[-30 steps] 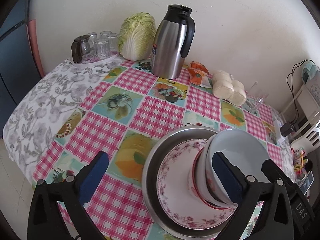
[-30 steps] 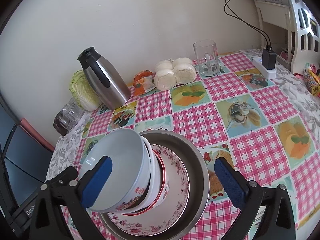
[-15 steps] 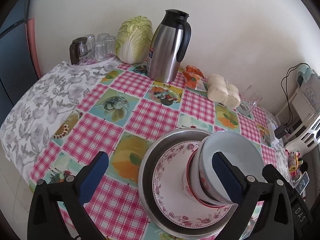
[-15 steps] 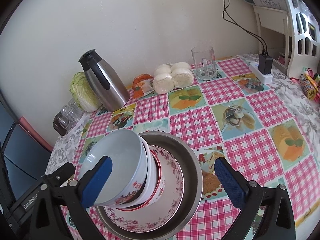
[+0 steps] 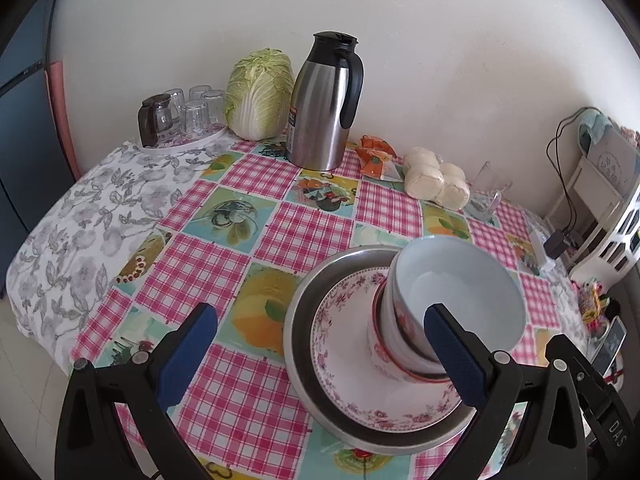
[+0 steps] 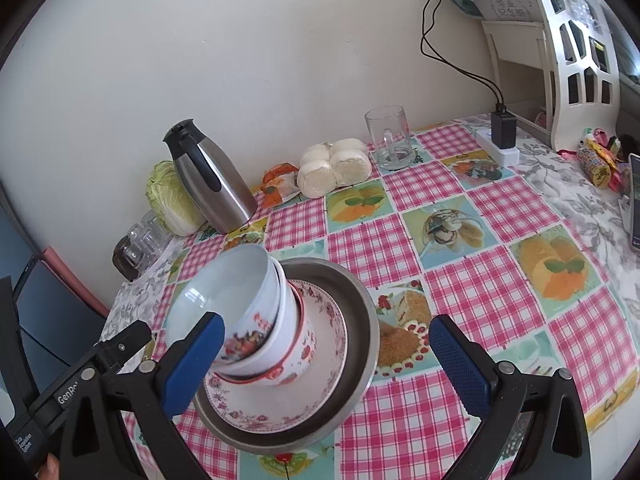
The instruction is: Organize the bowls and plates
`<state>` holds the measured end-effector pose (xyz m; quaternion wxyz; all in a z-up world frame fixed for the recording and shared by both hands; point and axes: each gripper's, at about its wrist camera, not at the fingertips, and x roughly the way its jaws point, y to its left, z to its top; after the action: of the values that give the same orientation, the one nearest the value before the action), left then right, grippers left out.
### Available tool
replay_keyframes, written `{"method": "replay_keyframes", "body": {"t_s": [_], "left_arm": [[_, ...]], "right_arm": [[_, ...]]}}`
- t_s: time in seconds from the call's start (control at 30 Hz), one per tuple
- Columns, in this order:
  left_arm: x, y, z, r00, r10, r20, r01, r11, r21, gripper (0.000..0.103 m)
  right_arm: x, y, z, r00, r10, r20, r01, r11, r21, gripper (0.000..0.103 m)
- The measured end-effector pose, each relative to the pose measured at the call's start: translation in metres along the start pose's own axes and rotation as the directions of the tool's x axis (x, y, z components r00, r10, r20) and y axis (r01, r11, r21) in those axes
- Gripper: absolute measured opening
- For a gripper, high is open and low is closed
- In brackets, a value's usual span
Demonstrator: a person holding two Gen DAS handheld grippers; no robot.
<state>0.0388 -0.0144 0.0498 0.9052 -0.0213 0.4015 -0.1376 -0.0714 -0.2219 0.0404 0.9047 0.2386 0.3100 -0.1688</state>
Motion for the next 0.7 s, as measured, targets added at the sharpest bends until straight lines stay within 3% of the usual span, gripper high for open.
{"method": "replay_keyframes", "body": {"t_s": [0.2, 0.7], "left_arm": [[-0.001, -0.002, -0.017, 0.994, 0.106, -0.024, -0.104, 0.992, 0.073, 0.103], [0.010, 0.021, -0.052, 0.976, 0.176, -0.127, -0.156, 0.975, 0.158, 0.103]], "right_arm": [[0.003, -0.007, -0.015, 0.999, -0.023, -0.037, 0.023, 1.000, -0.016, 0.103], [0.024, -0.013, -0.054, 0.978, -0.121, -0.169, 0.103, 0.988, -0.115, 0.103]]}}
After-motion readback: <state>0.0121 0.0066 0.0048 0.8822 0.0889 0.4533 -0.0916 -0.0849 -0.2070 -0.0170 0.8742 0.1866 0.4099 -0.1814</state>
